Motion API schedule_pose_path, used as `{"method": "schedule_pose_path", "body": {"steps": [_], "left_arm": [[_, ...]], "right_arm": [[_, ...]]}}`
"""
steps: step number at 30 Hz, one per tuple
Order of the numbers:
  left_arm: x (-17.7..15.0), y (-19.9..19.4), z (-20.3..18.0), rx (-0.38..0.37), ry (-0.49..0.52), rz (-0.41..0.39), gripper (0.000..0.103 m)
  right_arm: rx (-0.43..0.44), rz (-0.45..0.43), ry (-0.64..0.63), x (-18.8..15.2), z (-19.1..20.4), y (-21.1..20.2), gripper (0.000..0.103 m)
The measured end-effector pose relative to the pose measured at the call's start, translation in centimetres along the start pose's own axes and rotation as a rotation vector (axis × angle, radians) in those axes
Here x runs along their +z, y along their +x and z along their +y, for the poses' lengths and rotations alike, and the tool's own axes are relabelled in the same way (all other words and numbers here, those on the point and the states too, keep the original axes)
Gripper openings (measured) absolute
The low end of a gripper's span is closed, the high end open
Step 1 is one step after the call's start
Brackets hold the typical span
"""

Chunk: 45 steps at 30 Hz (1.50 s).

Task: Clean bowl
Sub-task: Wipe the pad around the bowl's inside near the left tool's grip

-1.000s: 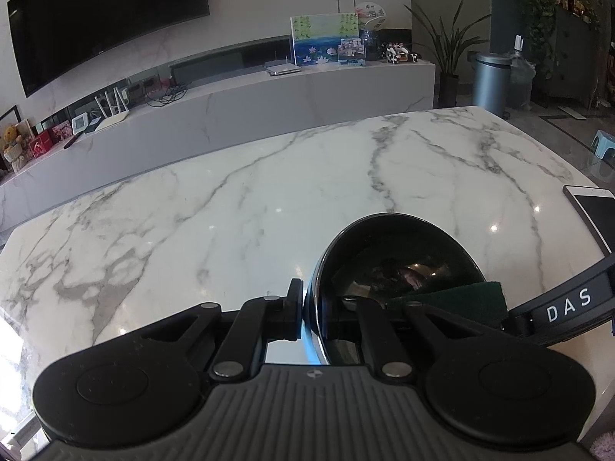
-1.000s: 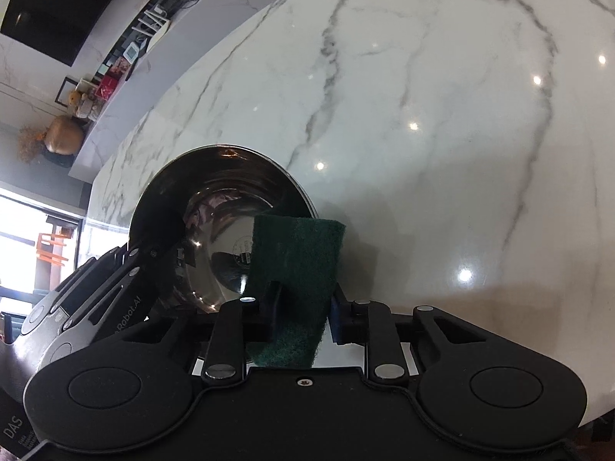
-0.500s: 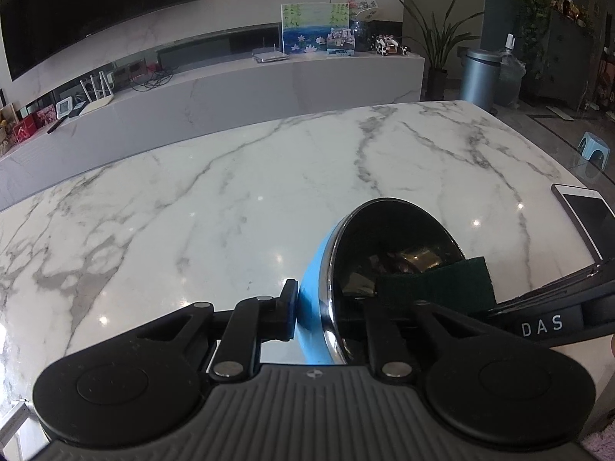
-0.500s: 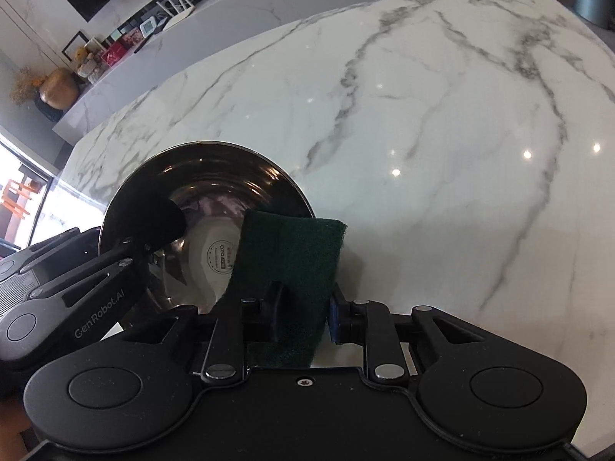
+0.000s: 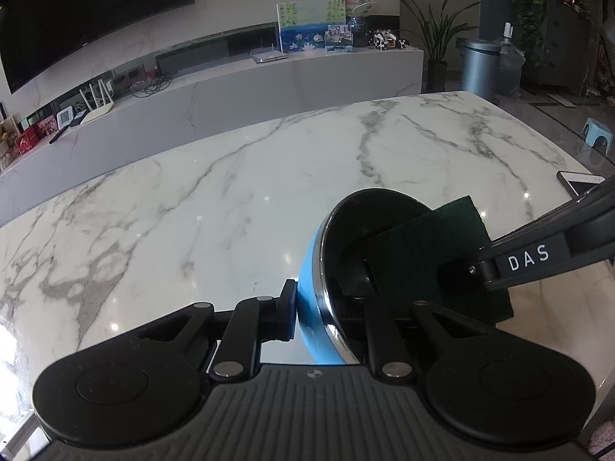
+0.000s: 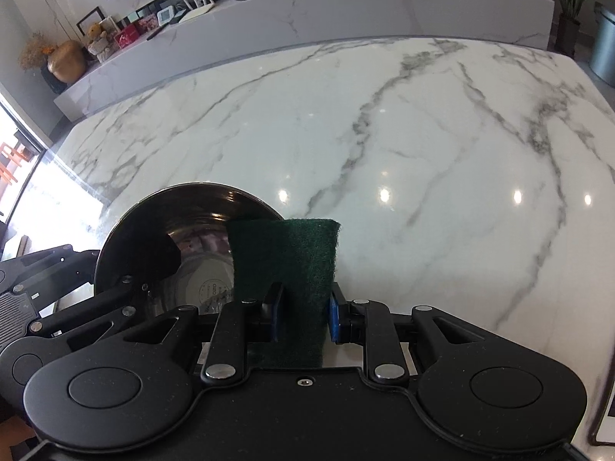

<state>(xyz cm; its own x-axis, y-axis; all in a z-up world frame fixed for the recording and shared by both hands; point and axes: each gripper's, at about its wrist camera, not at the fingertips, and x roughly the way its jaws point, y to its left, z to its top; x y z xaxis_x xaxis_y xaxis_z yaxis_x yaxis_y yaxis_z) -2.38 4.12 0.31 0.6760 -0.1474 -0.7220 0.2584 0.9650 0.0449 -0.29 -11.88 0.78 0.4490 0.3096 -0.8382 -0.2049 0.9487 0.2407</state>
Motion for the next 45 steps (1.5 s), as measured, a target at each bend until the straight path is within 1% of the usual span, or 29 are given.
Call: {"method": "schedule_pose_path", "body": {"steps": [7,10,14,19,21,25,27,31,34,37,39,45], "left_arm": [[0.7,1.3,2.2,-0.025,-0.147,0.026,0.014],[1.1,2.0,3.1,-0.031,-0.207,0.04,0.013],[1.0,2.2,3.8,-0.036,-0.245,0.051,0.013],[0.8,2.3,4.2,-0.031,-0.278,0.059,0.014],[0.8,2.2,4.1,-0.026,-0.277,0.059,0.014],[0.9,2.2,3.8,-0.015,-0.264,0.058,0.014],[0.9,2.2,3.6,-0.012,-0.258,0.057,0.014],[1.0,2.2,3.4,-0.007,-0.25,0.056,0.014],[1.0,2.1,3.2,-0.004,-0.241,0.056,0.014],[1.1,2.0,3.2,-0.008,-0.237,0.056,0.014],[1.0,1.9,3.3,-0.017,-0.242,0.059,0.014],[1.1,2.1,4.1,-0.051,-0.268,0.077,0.013]], "right_arm": [[-0.011,0.0,-0.073,1.1,0.8,0.8,0.02],[-0.037,0.011,-0.143,2.2,1.5,1.3,0.02],[-0.061,0.038,-0.229,3.2,2.5,1.7,0.021],[-0.075,0.076,-0.256,4.0,3.1,2.0,0.021],[-0.078,0.101,-0.244,4.2,3.1,1.9,0.022],[-0.065,0.153,-0.179,4.1,2.7,1.4,0.022],[-0.047,0.173,-0.128,3.9,2.3,1.0,0.023],[-0.002,0.21,0.014,3.4,1.1,0.6,0.023],[0.015,0.217,0.056,3.2,0.7,0.7,0.023],[-0.016,0.208,-0.003,2.9,1.5,0.9,0.021],[-0.053,0.195,-0.088,2.7,2.5,1.1,0.021],[-0.13,0.154,-0.31,2.9,4.4,1.6,0.021]]}}
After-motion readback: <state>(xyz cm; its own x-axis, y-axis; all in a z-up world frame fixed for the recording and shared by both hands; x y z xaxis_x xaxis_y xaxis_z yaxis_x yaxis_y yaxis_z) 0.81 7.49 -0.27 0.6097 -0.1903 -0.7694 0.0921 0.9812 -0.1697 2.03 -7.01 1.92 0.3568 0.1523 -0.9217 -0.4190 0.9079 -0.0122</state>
